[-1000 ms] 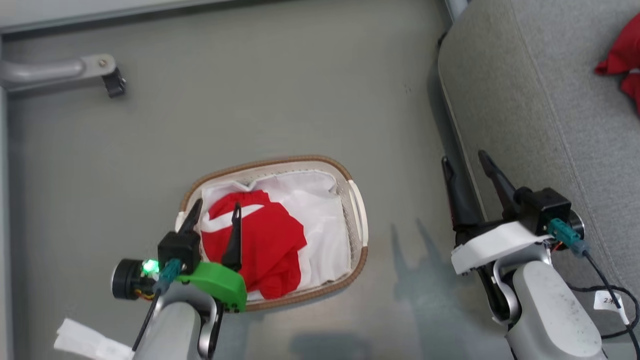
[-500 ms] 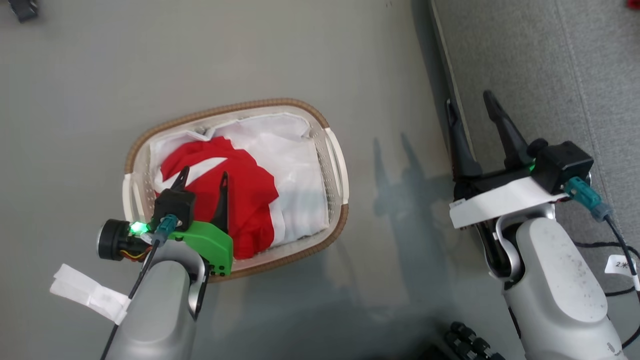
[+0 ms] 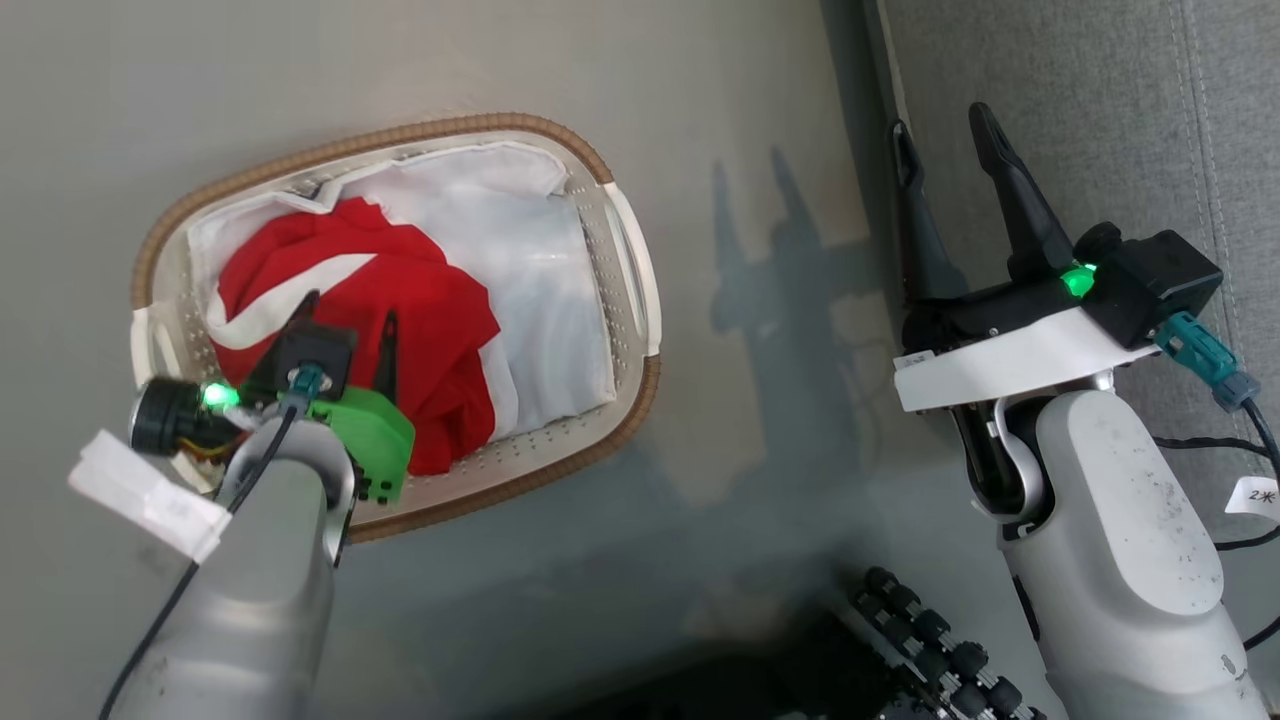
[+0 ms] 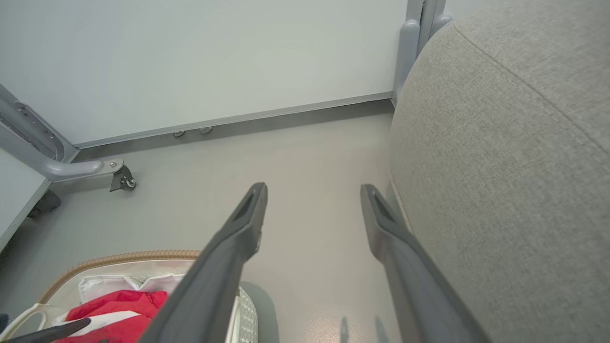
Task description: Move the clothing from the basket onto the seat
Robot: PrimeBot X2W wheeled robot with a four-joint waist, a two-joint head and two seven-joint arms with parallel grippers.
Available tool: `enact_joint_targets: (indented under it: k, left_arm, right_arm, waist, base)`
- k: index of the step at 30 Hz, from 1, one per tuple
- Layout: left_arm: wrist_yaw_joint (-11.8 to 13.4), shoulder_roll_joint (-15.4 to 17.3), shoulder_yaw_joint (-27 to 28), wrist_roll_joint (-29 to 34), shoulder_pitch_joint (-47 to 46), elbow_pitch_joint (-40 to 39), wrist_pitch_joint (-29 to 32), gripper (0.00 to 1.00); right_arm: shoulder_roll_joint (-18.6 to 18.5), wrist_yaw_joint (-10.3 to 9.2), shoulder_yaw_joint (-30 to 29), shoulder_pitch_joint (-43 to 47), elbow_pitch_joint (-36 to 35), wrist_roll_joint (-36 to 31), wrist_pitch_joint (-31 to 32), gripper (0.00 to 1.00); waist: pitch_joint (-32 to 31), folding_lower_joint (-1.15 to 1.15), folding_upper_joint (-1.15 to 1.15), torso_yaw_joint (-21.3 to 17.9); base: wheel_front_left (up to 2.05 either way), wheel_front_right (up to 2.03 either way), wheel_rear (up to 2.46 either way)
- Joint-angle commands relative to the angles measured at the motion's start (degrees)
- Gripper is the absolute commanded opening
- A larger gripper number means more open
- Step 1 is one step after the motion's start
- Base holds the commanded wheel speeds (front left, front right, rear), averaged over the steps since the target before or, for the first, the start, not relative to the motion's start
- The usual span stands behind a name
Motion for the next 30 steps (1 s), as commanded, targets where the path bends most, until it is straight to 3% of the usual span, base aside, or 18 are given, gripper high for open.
enact_joint_targets:
  k: [1, 15, 30]
  left_arm:
    - [0.5, 0.53, -0.67, 0.89, -2.39, 0.67, 0.01, 1.0]
    - [3.03, 2.44, -6.91, 6.2, -13.61, 14.26, 0.66, 1.0]
    - [-0.68, 2.52, -8.52, 4.84, -16.04, 18.32, 16.83, 1.0]
  right_arm:
    - [-0.17, -0.06, 0.05, -0.69, -0.25, 0.51, -0.11, 1.0]
    - [-0.17, -0.06, 1.87, -0.83, 0.19, 1.33, -0.11, 1.0]
    - [-0.17, -0.06, 4.2, -0.18, 1.79, 1.89, -0.11, 1.0]
  waist:
    - [2.25, -0.01, 0.0, -1.26]
    - [3.62, -0.01, 0.0, -1.83]
    - [4.02, -0.01, 0.0, -2.81]
  base:
    - [0.0, 0.0, 0.0]
    - [0.0, 0.0, 0.0]
    - [0.0, 0.0, 0.0]
